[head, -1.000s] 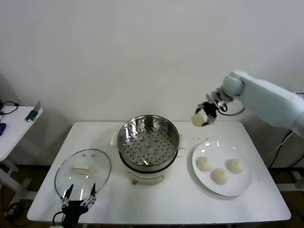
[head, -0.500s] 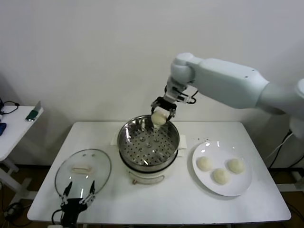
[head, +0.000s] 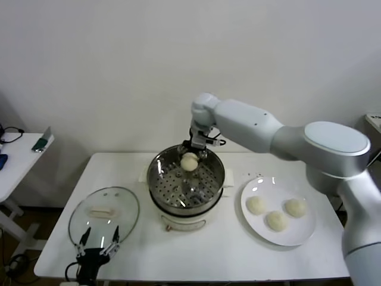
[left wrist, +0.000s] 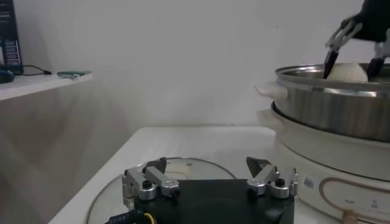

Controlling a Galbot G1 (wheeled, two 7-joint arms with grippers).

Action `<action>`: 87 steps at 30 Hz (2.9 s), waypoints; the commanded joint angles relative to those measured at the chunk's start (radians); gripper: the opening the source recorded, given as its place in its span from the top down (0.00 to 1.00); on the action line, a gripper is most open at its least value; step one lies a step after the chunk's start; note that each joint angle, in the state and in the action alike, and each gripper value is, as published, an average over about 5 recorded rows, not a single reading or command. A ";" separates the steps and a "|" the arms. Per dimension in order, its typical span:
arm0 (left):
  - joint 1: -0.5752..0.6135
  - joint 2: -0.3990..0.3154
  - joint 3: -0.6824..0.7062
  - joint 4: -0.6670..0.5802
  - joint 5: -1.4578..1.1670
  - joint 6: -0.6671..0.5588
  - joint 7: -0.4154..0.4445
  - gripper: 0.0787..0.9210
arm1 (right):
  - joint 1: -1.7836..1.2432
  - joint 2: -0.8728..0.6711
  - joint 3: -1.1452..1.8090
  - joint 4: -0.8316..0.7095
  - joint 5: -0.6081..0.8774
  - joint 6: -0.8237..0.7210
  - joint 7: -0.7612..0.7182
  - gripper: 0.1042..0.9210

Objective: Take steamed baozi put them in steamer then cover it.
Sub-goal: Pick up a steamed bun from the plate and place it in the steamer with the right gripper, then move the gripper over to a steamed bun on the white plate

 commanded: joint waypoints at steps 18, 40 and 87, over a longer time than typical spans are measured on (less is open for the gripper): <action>0.003 0.007 0.008 -0.010 0.017 0.010 0.001 0.12 | 0.511 -0.200 -0.402 0.229 0.822 -0.060 -0.158 0.12; -0.022 0.009 0.030 0.006 0.013 0.009 0.003 0.12 | 0.444 -0.814 -0.705 0.823 0.956 -1.072 0.134 0.12; -0.012 -0.010 0.021 0.016 0.018 0.002 -0.004 0.12 | 0.033 -0.650 -0.359 0.498 0.806 -1.073 0.167 0.32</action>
